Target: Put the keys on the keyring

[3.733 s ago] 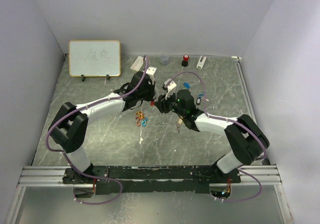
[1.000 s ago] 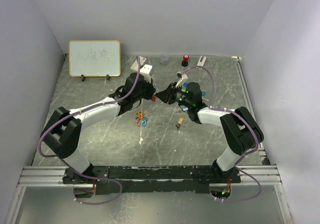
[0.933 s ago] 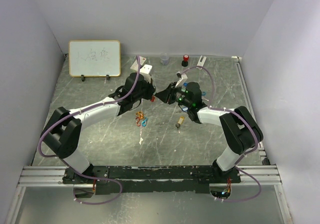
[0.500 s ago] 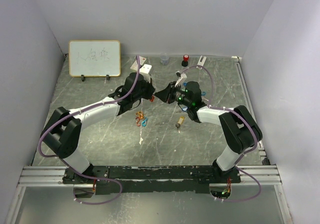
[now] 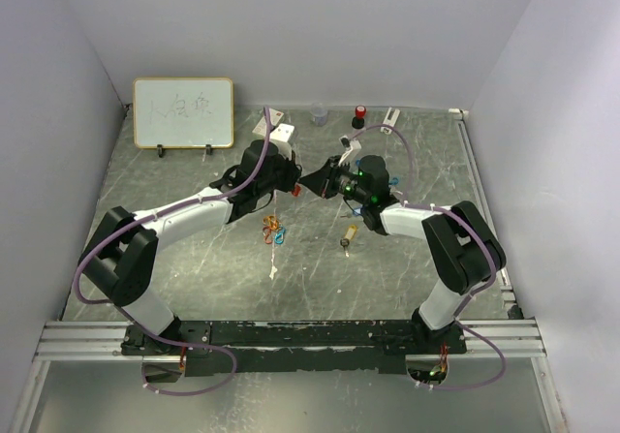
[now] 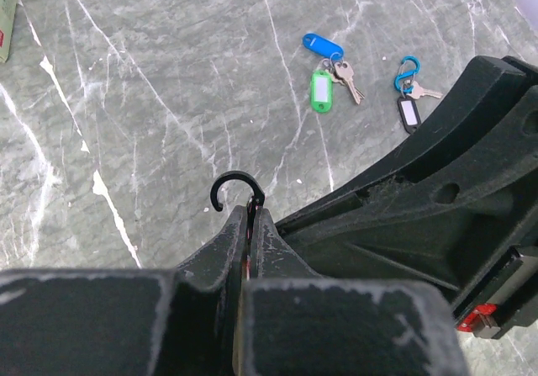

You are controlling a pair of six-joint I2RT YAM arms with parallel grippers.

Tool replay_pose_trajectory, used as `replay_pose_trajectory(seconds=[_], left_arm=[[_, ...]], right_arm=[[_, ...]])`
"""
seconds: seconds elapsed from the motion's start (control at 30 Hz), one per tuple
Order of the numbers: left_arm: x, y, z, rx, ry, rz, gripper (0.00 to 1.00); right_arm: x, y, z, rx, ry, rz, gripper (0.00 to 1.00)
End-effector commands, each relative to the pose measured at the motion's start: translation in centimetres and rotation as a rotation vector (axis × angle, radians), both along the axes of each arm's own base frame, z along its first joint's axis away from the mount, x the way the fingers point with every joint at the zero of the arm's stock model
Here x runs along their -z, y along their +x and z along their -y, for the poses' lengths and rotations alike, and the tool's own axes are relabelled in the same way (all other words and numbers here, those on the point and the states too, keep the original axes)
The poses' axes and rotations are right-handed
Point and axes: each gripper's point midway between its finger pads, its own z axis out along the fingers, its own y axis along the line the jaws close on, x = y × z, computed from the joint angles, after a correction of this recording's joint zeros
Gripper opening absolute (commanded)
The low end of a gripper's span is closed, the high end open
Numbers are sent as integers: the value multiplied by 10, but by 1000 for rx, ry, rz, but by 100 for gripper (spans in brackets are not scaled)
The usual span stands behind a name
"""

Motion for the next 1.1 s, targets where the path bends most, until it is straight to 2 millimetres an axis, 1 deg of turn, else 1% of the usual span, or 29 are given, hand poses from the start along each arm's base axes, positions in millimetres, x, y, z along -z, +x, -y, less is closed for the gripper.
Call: replay_pose_trajectory(seconds=[0.0,0.1,0.33,0.37,0.43,0.5,0.57,0.63,0.77,0.83,0.97,1.07], left_arm=[[-18,-7,12,54,-51,31,7],[-18,-7,11,46,-48,31,7],[-18,-6,11,43,-47,26,8],[-18,-6,10,41,-46,25,11],[-19,-6,10,41,-46,26,25],[-19,-7,10,41,-49,27,42],[-21,-7,9,39,-54,32,55],[-21,-7,8,34,-52,33,63],[-24,-6,1,1,-47,46,68],[-29,-7,-5,-39,-76,43,71],[-33,-5,-23,-130,-78,59,72],[-33,-5,-30,-157,-77,66,72]], right_arm=[[-12,10,-1,12,22,49,5],[-12,9,0,13,20,48,0],[-12,9,1,18,18,51,0],[-12,9,1,20,17,51,0],[-11,9,2,25,15,49,0],[-11,10,3,31,14,48,0],[-10,10,3,31,12,46,0],[-10,10,3,31,13,45,0],[-10,9,4,34,10,46,0],[-9,9,6,41,6,47,0],[-8,11,12,60,-18,52,0],[-9,13,20,89,-38,58,0]])
